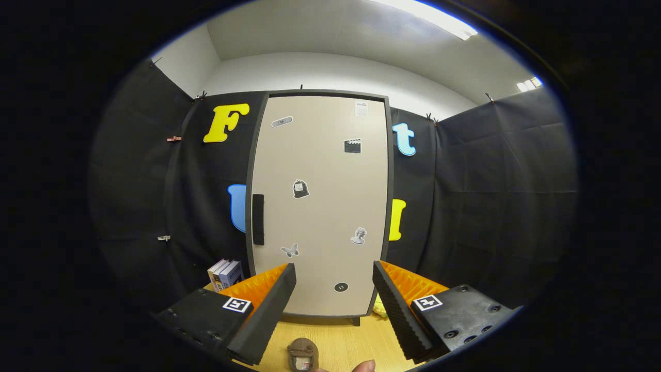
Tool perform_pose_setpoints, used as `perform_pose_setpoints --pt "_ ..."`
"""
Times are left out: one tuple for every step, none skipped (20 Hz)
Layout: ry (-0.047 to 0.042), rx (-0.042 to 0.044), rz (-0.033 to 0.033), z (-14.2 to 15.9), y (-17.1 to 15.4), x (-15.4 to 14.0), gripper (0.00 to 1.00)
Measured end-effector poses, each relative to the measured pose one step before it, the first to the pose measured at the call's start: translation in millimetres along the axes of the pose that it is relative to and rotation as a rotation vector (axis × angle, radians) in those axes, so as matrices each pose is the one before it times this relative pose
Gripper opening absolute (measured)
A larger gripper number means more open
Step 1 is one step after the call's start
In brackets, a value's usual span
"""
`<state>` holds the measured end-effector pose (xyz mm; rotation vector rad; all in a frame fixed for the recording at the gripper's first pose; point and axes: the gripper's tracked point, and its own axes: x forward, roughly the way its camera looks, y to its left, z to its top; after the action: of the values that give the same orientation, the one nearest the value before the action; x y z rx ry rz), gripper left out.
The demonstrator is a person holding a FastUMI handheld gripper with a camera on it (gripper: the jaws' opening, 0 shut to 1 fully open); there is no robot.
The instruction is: Open the shoe cabinet door, grab the shoes and put them into the shoe cabinet, then close the shoe cabinet door.
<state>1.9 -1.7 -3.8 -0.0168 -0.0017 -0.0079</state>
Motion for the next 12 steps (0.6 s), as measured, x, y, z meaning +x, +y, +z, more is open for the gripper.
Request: perform_pose_setpoints --pt "0.00318 0.00296 0.00052 -0.77 0.82 -0.12 0.98" --pt "0.00332 0.00419 0.00055 -0.55 0.98 0.01 0.98" --pt "0.00234 0.00615 0.00208 0.34 1.11 -0.12 0.98" --pt "0.00135 0.00628 0.00331 1.13 2.34 1.88 0.98" --pt "0.00183 0.00657 0.00426 1.06 3.36 2.78 0.98" --pt "0.00055 0.00409 0.00507 1.5 4.22 4.3 0.98" --pt "-0.00162 0.00174 0.00689 2.97 6.44 6.25 0.98" --pt "-0.00235 0.00396 0.01096 2.35 6.86 5.64 0.98" --pt "-0.00473 0.0057 0.0151 4.0 9.34 6.75 0.98" --pt "-0.00914 -0.00258 0.01327 4.07 9.11 8.54 0.98" --pt "-0.00745 -0.0078 0.00832 2.51 8.49 9.19 0.98" --pt "-0.00228 -0.00548 0.01041 0.14 9.18 9.24 0.98"
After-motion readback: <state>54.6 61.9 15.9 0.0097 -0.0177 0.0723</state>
